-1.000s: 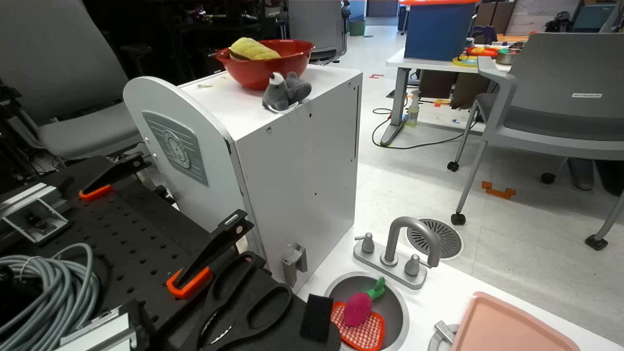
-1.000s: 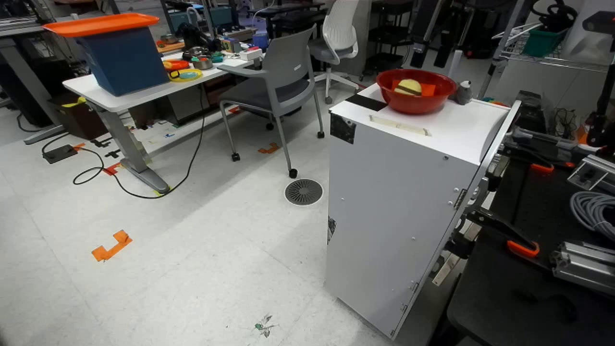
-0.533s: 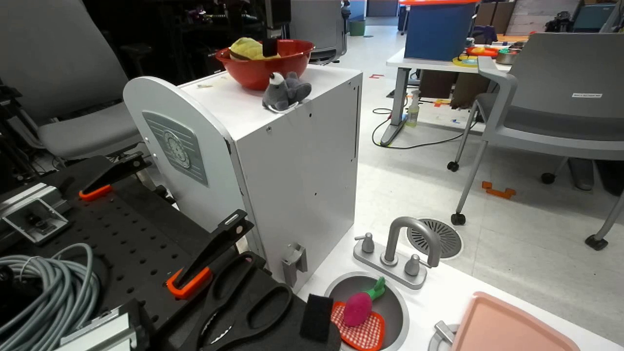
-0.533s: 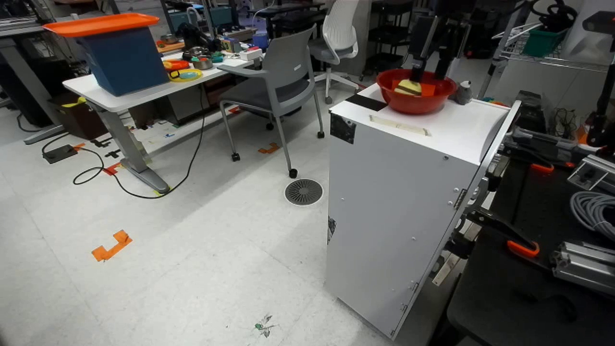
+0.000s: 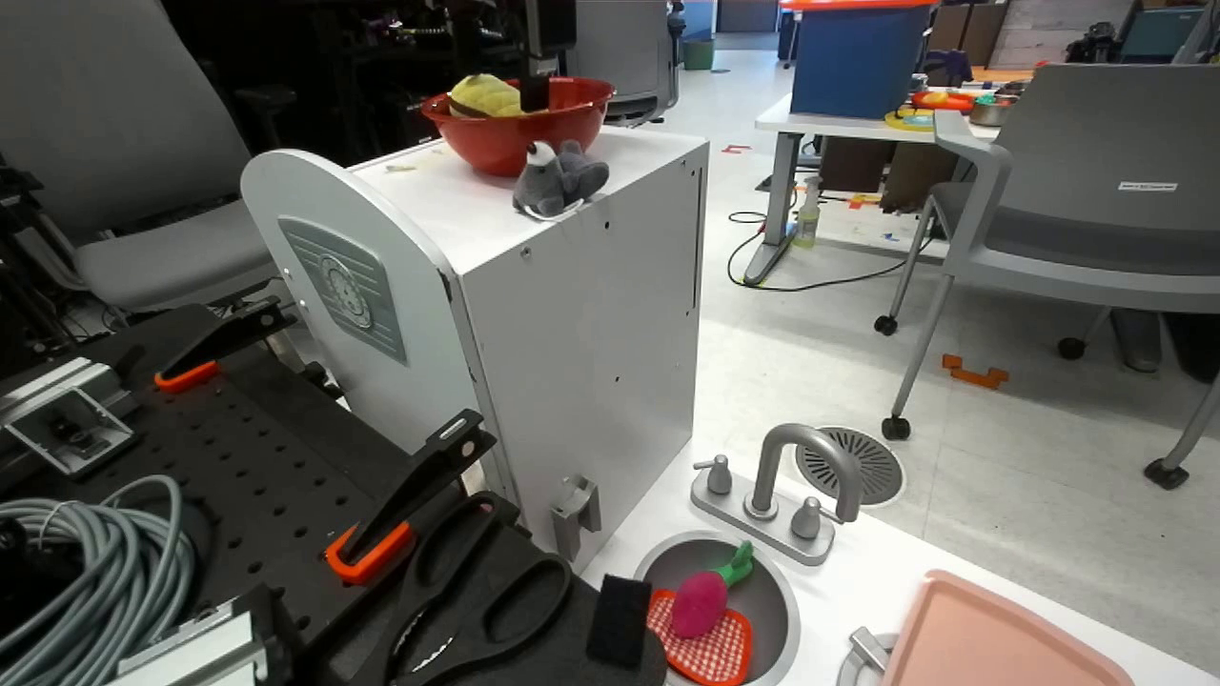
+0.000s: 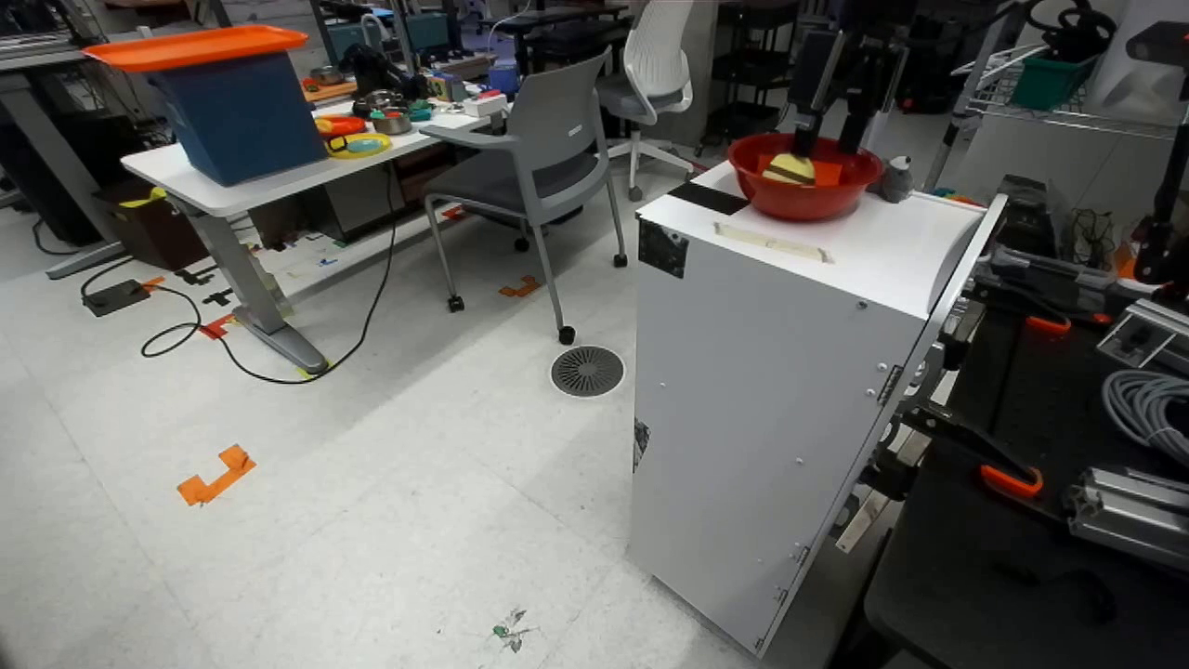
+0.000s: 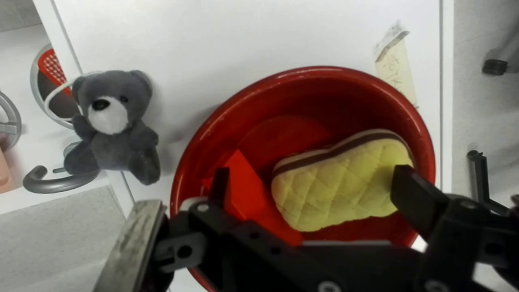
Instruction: Remove the yellow plushy from the red bowl and put it on top of the shelf
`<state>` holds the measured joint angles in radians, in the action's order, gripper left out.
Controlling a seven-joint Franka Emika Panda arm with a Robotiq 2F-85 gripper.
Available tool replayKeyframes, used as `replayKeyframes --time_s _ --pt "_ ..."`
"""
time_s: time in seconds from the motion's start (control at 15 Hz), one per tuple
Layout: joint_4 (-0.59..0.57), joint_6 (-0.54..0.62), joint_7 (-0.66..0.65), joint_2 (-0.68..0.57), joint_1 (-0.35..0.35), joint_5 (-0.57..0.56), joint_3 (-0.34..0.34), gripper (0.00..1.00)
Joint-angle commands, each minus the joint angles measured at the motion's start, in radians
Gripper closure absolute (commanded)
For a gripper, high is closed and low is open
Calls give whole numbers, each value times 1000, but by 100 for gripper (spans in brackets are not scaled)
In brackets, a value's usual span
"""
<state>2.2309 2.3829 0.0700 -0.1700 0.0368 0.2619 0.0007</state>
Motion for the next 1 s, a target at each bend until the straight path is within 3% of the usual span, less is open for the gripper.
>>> replayKeyframes --time_s 0.0,0.93 --pt "-20 15 10 -10 12 38 3 0" --pt "-56 22 49 -19 1 74 37 0"
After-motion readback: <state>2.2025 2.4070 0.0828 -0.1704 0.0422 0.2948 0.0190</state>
